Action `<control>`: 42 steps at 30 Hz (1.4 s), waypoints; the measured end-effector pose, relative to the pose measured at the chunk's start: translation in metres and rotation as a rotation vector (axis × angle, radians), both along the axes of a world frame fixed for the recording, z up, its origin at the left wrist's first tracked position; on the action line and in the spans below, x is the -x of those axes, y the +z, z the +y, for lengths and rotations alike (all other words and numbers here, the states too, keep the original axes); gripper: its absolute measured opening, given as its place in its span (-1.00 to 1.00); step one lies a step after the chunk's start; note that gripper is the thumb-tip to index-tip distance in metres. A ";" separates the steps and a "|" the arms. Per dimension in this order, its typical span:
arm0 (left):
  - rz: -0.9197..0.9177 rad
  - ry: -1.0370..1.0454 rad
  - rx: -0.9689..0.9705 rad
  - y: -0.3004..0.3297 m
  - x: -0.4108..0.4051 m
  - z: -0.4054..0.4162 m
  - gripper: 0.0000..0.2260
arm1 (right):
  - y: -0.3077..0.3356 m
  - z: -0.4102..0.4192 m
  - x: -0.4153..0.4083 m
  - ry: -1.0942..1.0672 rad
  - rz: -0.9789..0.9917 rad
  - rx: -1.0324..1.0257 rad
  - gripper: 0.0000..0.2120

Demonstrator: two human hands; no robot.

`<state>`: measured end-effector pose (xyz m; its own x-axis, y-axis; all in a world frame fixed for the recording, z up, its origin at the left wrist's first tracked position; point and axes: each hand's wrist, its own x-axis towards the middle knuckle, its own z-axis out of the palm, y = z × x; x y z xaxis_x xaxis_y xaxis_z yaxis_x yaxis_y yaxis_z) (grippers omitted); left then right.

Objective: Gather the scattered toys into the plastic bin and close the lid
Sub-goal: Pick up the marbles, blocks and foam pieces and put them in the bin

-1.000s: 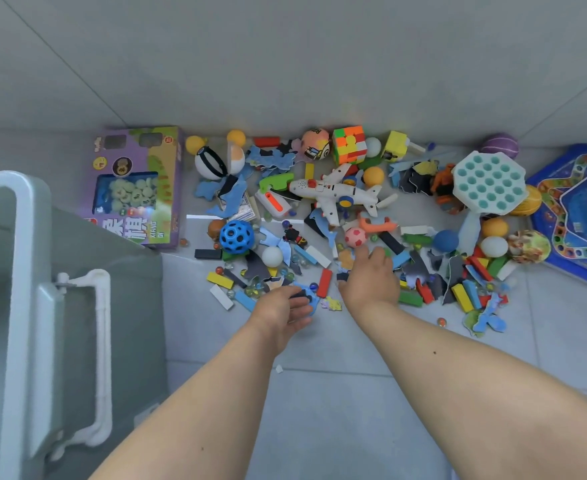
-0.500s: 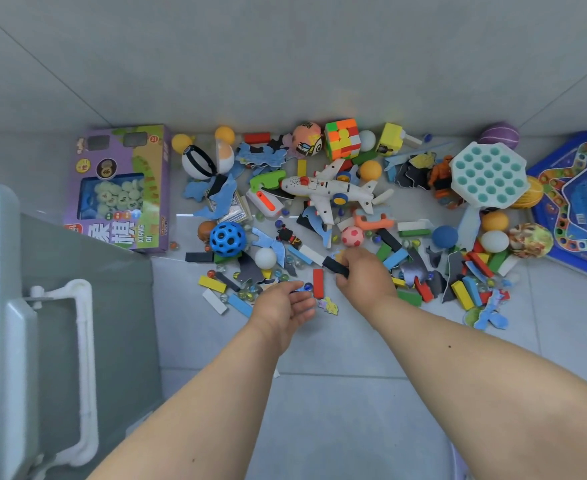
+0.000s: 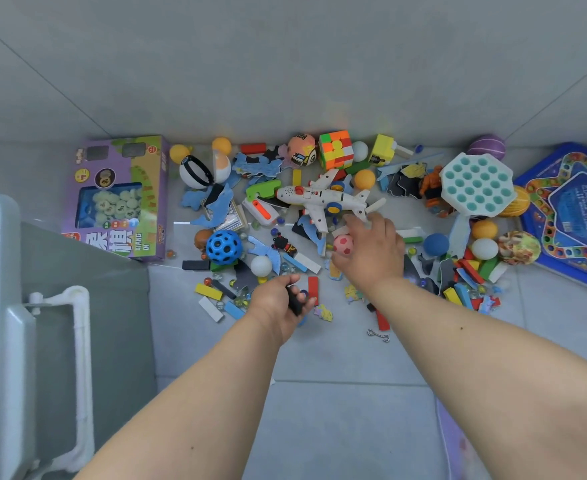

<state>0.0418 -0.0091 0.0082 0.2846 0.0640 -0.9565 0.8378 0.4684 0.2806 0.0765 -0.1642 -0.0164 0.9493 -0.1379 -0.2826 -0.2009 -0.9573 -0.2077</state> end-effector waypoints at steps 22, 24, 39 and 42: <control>0.014 0.019 0.004 -0.004 0.000 0.008 -0.84 | -0.019 -0.004 -0.031 0.237 0.180 0.086 -0.41; 0.013 0.018 0.004 -0.003 -0.001 0.007 -0.83 | -0.021 -0.006 -0.031 0.237 0.215 0.059 -0.41; -0.014 0.067 0.079 0.001 -0.004 0.008 -0.73 | 0.015 0.037 0.022 0.134 -0.134 -0.585 -0.74; -0.021 0.095 0.191 0.008 -0.003 0.014 -0.57 | 0.028 0.061 0.040 0.320 -0.071 -0.733 -0.74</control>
